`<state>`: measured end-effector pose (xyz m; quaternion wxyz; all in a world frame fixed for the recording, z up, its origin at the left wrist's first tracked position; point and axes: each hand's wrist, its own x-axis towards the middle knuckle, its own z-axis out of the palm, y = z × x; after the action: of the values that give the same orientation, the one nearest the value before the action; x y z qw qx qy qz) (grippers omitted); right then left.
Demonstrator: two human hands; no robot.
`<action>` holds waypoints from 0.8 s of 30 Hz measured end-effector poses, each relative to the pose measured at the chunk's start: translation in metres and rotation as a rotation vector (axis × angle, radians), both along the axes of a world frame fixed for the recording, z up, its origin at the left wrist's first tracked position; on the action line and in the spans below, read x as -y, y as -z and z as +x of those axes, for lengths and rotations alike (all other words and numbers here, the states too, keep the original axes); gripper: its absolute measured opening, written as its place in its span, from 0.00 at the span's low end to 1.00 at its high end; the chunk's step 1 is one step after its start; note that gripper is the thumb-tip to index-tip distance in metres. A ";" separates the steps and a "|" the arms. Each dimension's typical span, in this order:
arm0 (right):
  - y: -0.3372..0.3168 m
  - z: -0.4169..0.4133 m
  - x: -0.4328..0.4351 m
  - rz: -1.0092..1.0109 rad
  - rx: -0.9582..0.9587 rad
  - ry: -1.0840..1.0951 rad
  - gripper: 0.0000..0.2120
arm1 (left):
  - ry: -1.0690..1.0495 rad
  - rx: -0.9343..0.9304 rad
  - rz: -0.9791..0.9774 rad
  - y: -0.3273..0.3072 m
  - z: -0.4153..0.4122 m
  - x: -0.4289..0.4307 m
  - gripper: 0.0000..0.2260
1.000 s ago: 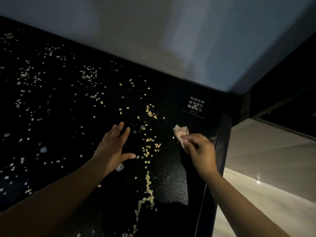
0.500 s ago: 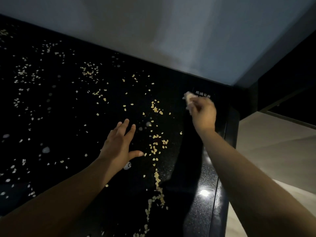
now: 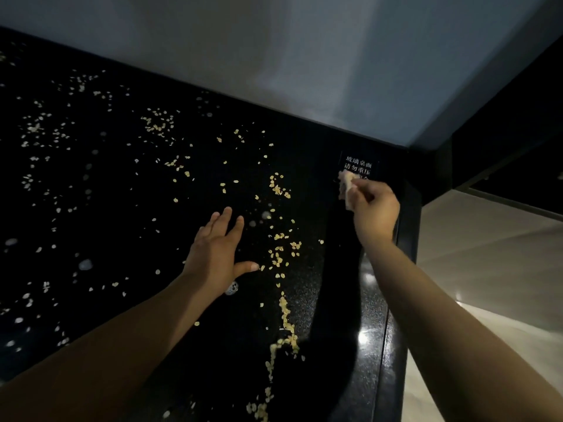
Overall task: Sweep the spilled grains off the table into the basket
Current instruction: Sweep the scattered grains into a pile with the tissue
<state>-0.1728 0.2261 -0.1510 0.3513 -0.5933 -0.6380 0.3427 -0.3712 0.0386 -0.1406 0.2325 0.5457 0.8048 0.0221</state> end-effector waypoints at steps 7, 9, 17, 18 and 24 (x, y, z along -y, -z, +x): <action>0.019 -0.018 0.072 0.014 0.150 -0.297 0.09 | 0.011 -0.005 -0.003 0.003 -0.002 0.001 0.41; 0.015 -0.012 0.100 -0.026 0.085 -0.420 0.10 | 0.018 -0.022 0.000 0.003 -0.002 0.000 0.41; -0.008 0.027 0.064 0.035 0.043 -0.108 0.10 | 0.027 -0.034 0.005 0.003 -0.002 0.001 0.41; -0.003 0.032 0.054 0.049 0.077 -0.064 0.10 | 0.027 -0.035 0.000 0.003 -0.002 0.001 0.41; 0.020 0.026 0.065 0.052 0.206 -0.051 0.11 | 0.018 -0.019 0.002 0.004 -0.002 0.001 0.41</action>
<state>-0.1463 0.1614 -0.1710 0.2903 -0.5996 -0.6942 0.2724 -0.3734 0.0373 -0.1446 0.2243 0.5535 0.8019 0.0157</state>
